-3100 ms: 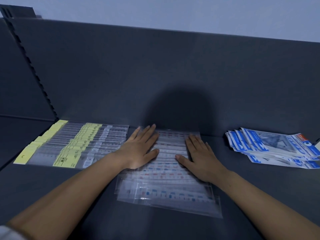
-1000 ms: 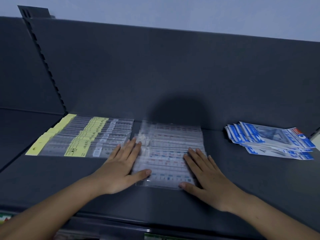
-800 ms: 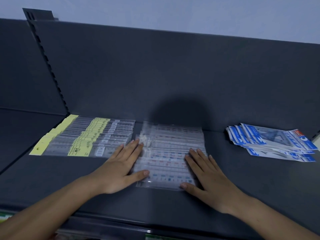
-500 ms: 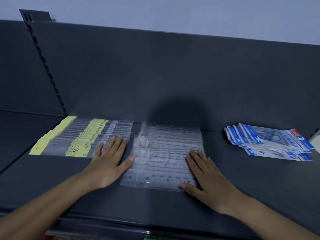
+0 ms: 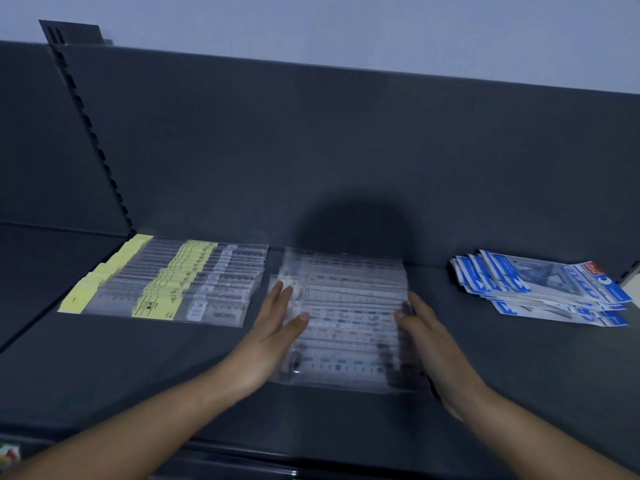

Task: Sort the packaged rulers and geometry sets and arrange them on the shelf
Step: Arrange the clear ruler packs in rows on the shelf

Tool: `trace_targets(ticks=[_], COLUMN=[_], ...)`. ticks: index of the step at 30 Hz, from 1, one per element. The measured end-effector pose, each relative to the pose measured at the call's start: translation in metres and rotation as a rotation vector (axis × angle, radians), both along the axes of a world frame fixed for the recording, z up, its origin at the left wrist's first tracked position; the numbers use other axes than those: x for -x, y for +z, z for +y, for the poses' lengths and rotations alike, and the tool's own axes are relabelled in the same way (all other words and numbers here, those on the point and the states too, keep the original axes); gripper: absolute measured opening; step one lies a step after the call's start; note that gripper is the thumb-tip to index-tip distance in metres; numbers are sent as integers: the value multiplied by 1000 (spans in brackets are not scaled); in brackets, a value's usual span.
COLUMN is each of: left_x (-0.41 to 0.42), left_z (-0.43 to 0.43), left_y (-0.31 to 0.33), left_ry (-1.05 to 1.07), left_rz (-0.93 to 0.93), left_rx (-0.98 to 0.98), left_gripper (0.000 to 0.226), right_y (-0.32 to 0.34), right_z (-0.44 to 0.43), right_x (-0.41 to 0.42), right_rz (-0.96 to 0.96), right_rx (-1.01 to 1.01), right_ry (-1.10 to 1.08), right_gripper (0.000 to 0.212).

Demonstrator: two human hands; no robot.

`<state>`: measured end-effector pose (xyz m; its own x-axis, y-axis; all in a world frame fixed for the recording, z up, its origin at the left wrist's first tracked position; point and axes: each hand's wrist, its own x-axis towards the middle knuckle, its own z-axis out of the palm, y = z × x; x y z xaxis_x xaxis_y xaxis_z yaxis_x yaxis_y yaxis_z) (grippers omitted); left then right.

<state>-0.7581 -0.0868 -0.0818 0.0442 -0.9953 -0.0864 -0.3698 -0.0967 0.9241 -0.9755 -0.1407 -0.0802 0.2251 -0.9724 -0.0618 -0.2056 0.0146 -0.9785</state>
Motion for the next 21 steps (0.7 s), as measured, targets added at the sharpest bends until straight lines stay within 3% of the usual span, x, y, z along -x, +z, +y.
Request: trace_targets(ticks=[3,6,10,14,15,18,21], left_x=[-8,-13,-15,-21,-23,-35,-47], left_z=[-12,-25,-39,-45,-45,-62,-73], left_y=[-3,-2,-1,0,4,-7,-20], left_ry=[157,205,230,223,195,165,144], left_rz=[39,133,247,298,319,348,390], left_rx=[11,-33,-61,-67,-82,-105,-156], left_gripper=[53,53,51,47,49,90,78], right_y=[4,5,5,3,5,12,16], right_z=[-5,-16,-22,-37,-39,-40,-43], right_x=[6,10,8,12,12,9,9], right_rz=[-40,-9,-36,-91,-96,-87,-111], right_rx=[-9,-84,-50,-125,-127,-102,-120], right_ry=[-34,-67,19,-33,2,66,74], right_gripper=[36,50,31,22,19,32,37])
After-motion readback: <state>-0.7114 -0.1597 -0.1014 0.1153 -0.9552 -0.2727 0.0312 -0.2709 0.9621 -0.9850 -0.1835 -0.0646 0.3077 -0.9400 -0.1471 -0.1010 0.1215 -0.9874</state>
